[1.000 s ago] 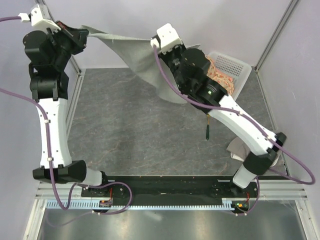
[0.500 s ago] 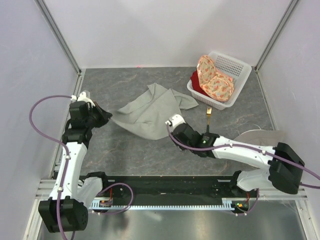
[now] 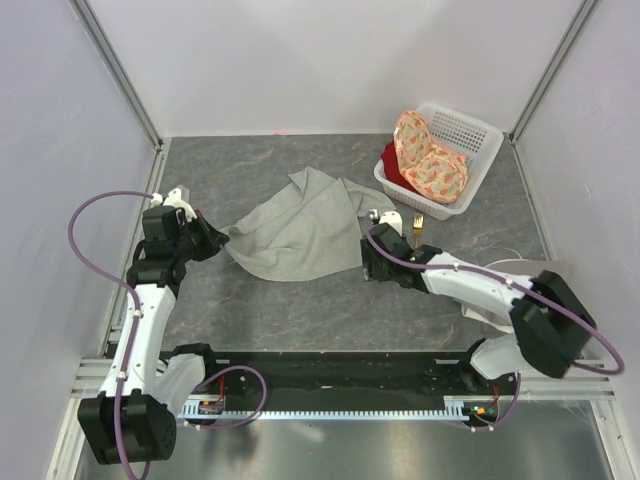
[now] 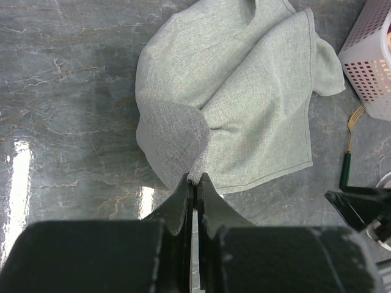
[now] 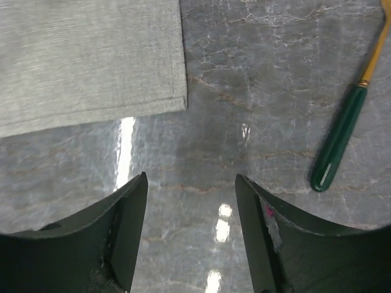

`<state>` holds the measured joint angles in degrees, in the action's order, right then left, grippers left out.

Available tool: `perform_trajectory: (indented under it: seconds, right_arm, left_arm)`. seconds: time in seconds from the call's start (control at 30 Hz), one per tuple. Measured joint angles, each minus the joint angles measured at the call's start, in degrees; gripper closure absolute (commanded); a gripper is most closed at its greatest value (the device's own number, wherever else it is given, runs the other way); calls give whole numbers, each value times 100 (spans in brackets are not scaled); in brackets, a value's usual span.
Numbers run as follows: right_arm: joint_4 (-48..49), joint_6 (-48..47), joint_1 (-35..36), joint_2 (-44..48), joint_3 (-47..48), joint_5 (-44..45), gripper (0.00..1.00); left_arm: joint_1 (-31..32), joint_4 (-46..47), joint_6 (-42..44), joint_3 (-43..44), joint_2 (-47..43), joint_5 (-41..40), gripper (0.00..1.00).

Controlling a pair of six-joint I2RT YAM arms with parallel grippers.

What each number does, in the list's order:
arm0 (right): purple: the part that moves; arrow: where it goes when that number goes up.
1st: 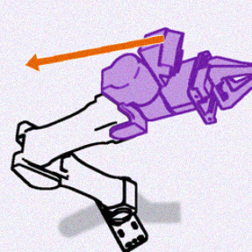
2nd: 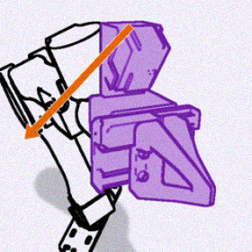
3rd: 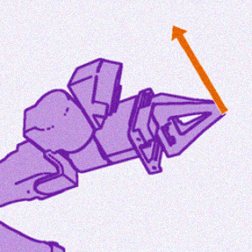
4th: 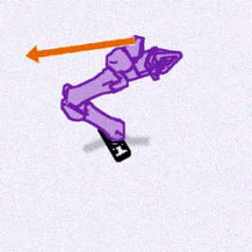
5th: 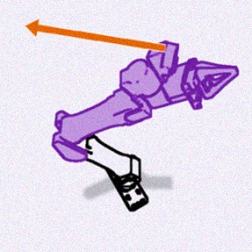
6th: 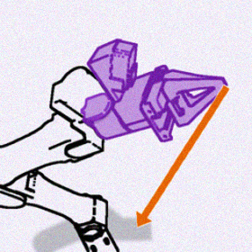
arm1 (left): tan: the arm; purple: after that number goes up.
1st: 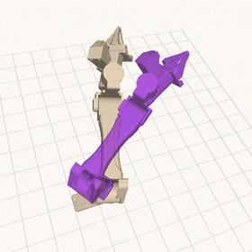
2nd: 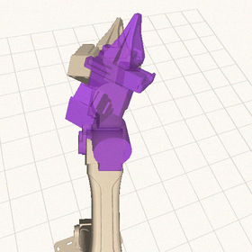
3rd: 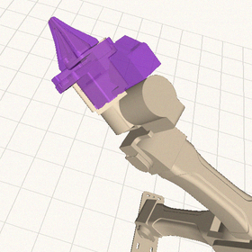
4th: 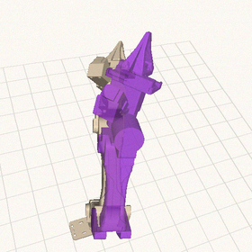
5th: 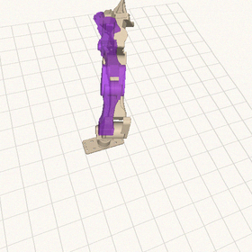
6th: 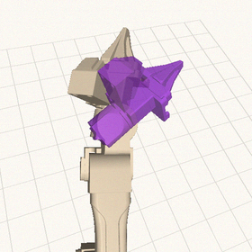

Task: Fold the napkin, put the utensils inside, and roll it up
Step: Flatten the napkin out

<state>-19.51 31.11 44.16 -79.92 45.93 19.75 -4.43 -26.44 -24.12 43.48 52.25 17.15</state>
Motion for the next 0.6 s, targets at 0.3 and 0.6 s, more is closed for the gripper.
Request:
perform_trajectory:
  seconds: [0.3,0.6]
  right_arm:
    - [260,-140,-321,-1504,1058,-140,40]
    - [232,-216,-446,-2323,1545,-166,48]
  left_arm:
    - [0,4,22,-72,-94,4,98]
    - [0,0,24,-72,-96,7,98]
